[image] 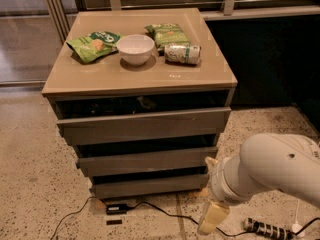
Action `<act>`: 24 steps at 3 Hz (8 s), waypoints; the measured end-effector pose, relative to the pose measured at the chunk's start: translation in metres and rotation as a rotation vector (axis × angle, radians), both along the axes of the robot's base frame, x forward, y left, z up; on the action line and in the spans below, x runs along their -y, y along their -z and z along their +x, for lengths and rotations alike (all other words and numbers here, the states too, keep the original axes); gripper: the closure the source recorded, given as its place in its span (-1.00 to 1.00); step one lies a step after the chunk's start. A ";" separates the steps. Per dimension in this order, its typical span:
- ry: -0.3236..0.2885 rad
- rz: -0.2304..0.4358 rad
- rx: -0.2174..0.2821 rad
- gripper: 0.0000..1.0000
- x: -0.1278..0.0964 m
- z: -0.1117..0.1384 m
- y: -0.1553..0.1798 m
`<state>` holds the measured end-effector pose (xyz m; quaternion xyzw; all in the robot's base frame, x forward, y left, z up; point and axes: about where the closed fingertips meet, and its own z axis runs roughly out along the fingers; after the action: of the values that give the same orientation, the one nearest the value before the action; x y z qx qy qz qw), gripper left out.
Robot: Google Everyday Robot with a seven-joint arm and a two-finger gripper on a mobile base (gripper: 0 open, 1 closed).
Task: Open bottom drawer
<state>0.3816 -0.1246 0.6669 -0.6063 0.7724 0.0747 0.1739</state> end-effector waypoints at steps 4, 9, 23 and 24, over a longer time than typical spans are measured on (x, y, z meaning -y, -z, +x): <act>-0.028 0.009 0.043 -1.00 -0.030 0.015 0.086; -0.016 0.255 0.108 -1.00 -0.021 0.087 0.240; -0.024 0.353 0.498 1.00 -0.056 0.198 0.410; -0.022 0.341 0.534 1.00 -0.052 0.204 0.414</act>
Offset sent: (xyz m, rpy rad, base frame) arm -0.0060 0.0136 -0.0526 0.0067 0.0162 0.0321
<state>0.5856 -0.0728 0.2531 -0.5750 0.6691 0.0434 0.4688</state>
